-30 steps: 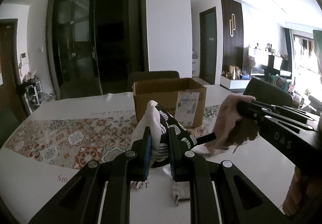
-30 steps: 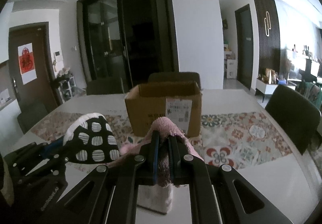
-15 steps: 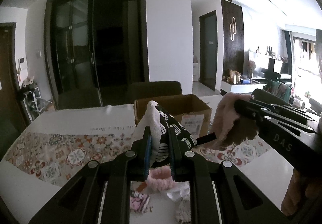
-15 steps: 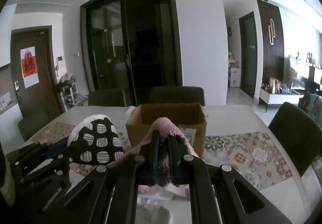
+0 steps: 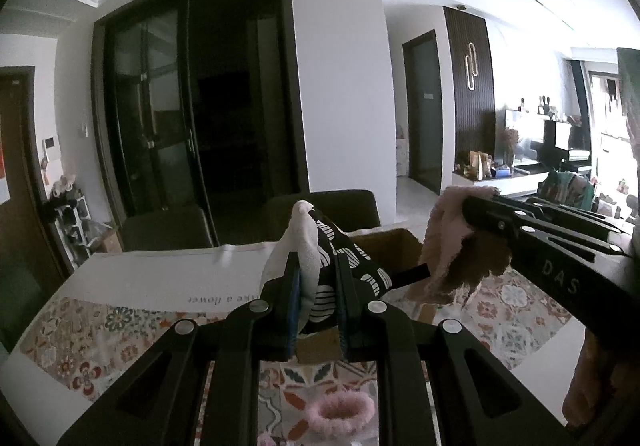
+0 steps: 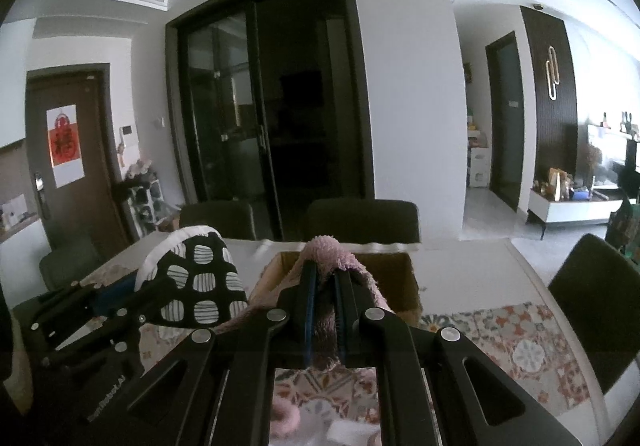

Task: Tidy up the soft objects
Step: 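Carry the polka-dot pouch and pink towel over the cardboard box with both tools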

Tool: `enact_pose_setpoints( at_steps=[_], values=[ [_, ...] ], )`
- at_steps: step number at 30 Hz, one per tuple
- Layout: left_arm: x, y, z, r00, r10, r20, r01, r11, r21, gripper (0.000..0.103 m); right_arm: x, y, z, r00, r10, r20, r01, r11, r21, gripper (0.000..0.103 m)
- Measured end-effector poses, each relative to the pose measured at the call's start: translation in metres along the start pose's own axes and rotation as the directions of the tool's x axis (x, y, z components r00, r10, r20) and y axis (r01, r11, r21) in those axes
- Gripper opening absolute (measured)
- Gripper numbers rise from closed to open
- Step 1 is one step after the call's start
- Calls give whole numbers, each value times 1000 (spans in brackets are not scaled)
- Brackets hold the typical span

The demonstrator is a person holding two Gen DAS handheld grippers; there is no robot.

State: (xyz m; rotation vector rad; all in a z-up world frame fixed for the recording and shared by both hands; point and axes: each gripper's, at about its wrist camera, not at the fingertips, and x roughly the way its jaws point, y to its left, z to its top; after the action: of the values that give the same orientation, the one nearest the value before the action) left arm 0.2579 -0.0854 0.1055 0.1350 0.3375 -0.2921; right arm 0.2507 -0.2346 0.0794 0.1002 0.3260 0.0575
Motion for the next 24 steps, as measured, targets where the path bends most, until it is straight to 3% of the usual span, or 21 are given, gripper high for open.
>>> enact_pose_setpoints(
  at_steps=[14, 24],
  values=[
    [63, 5, 40, 1000, 12, -18, -12, 1000, 0, 17, 62, -17, 45, 999, 36, -17, -37, 999, -16, 10],
    [112, 3, 51, 999, 5, -38, -4, 1000, 11, 17, 116, -30, 53, 994, 69, -80, -69, 998, 6, 10]
  ],
)
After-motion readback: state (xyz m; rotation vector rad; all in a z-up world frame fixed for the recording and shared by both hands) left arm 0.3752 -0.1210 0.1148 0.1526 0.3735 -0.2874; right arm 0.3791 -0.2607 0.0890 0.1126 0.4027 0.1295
